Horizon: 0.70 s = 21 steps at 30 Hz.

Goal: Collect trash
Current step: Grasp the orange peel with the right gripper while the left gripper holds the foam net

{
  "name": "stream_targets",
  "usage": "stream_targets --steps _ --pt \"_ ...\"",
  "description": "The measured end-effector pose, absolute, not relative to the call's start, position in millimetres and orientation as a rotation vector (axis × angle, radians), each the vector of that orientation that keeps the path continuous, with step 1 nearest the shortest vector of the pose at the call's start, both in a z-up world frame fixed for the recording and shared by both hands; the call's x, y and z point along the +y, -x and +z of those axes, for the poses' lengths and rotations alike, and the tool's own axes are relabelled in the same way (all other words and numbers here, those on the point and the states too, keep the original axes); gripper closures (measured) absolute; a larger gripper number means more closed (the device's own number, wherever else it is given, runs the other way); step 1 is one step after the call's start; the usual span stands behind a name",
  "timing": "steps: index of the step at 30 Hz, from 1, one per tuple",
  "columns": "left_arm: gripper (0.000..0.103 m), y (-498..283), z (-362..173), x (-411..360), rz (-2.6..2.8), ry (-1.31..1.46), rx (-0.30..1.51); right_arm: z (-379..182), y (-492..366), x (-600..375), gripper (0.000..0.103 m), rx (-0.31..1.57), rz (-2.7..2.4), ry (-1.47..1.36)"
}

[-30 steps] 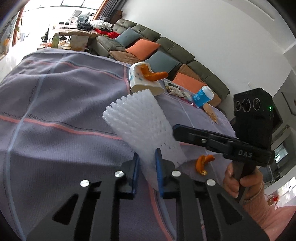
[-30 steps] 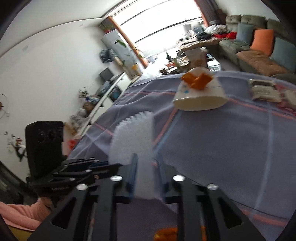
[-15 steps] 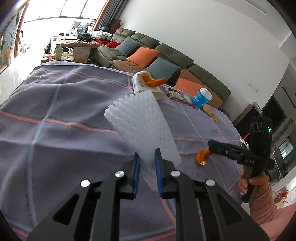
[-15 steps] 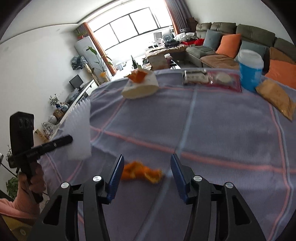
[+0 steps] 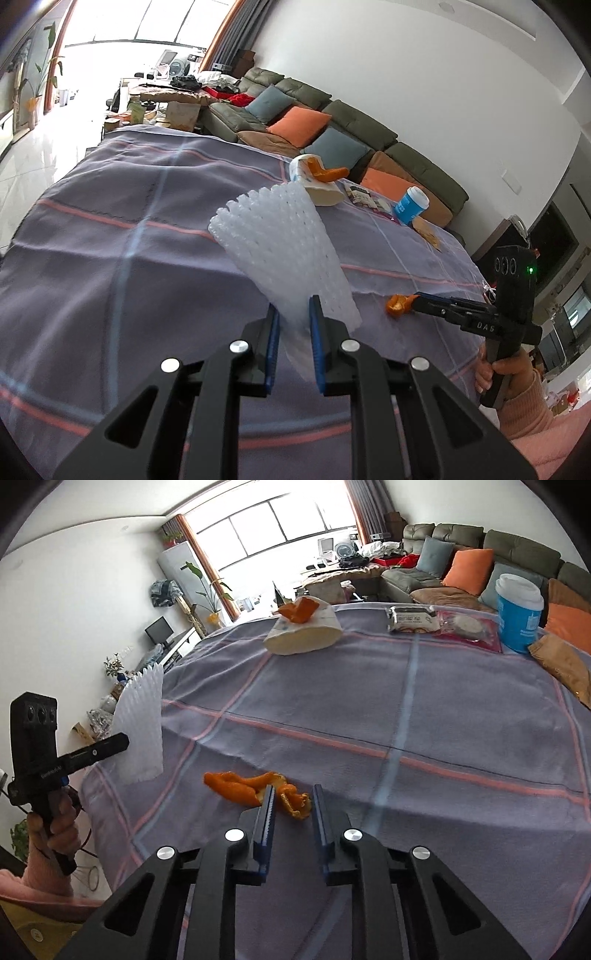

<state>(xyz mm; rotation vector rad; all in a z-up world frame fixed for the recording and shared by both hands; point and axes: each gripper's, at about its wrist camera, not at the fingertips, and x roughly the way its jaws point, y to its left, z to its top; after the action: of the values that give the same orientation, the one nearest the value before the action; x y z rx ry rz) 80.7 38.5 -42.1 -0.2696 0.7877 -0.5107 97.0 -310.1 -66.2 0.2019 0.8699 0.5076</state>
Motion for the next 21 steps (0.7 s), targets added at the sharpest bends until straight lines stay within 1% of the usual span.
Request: stream_targets --steps 3,6,21 --pt "0.086 -74 -42 46 -0.498 0.270 0.783 -62 -95 -302 0.089 0.855 0.535 -0.217" --pt "0.086 -66 -41 57 -0.481 0.279 0.776 -57 -96 -294 0.091 0.843 0.560 -0.227" --pt "0.086 -38 -36 97 -0.398 0.321 0.729 -34 -106 -237 0.092 0.788 0.699 -0.240"
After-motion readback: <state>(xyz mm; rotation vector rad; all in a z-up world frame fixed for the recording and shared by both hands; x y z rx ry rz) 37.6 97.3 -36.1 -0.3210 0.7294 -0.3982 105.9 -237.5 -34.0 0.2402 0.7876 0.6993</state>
